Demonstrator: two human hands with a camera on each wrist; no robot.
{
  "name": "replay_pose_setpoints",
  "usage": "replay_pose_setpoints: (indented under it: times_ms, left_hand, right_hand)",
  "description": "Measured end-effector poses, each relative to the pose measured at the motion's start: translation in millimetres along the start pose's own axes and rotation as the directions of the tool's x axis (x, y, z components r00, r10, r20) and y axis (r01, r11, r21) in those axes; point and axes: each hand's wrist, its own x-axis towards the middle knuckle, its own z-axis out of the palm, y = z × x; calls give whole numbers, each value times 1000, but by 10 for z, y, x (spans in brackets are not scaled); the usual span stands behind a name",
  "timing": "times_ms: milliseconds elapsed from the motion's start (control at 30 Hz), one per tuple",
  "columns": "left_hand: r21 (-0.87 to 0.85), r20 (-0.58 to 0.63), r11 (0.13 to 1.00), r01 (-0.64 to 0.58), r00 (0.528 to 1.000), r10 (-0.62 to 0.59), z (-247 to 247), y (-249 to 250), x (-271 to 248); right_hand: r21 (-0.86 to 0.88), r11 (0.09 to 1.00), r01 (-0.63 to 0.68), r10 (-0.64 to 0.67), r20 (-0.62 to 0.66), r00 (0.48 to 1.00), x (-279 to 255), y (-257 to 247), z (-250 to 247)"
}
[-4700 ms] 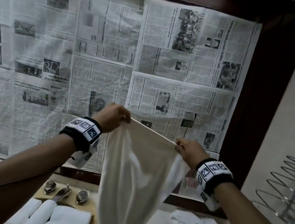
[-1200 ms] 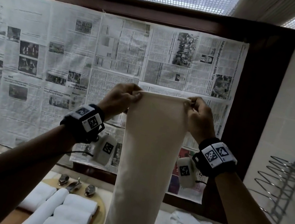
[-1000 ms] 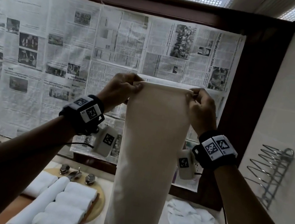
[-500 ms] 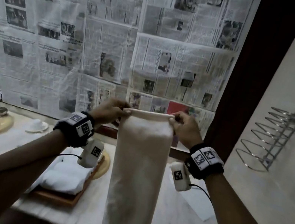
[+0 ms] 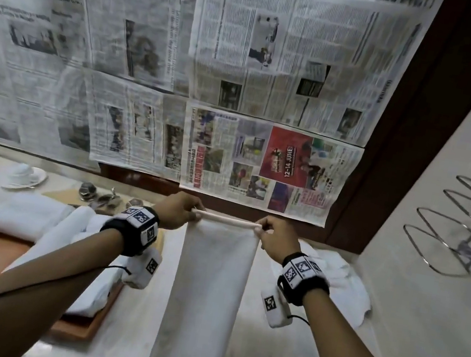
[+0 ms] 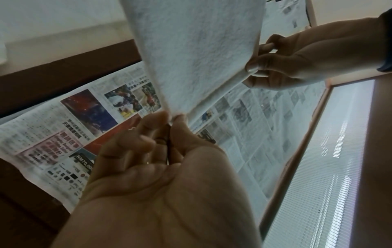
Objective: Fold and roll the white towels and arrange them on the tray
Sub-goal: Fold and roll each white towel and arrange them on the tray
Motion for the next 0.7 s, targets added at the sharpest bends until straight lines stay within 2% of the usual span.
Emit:
replay_pose_setpoints:
  times_ms: [67, 233, 433, 567, 700]
  left_hand:
    - [23, -4, 1000, 14, 1000, -14, 35, -62, 345]
    - [-87, 32, 994, 61, 998, -59, 94, -247, 1178]
    - [-201, -31, 971, 129, 990, -138, 279, -572, 1966]
    - [-123, -18, 986, 109, 994, -112, 559, -901, 2078]
    - [-95, 46, 984, 153, 988, -149, 887, -1247, 1925]
  right_hand:
    - [-12, 1000, -15, 15, 11, 1000, 303, 81, 10]
    - [27, 997, -77, 76, 25, 997, 1107, 284, 91]
    - [31, 985, -171, 171, 18, 985, 1831, 544, 378]
    - [-36, 986, -164, 165, 24, 986, 1921, 789, 678]
    - [-148, 978, -146, 158, 78, 984, 1649, 968, 983]
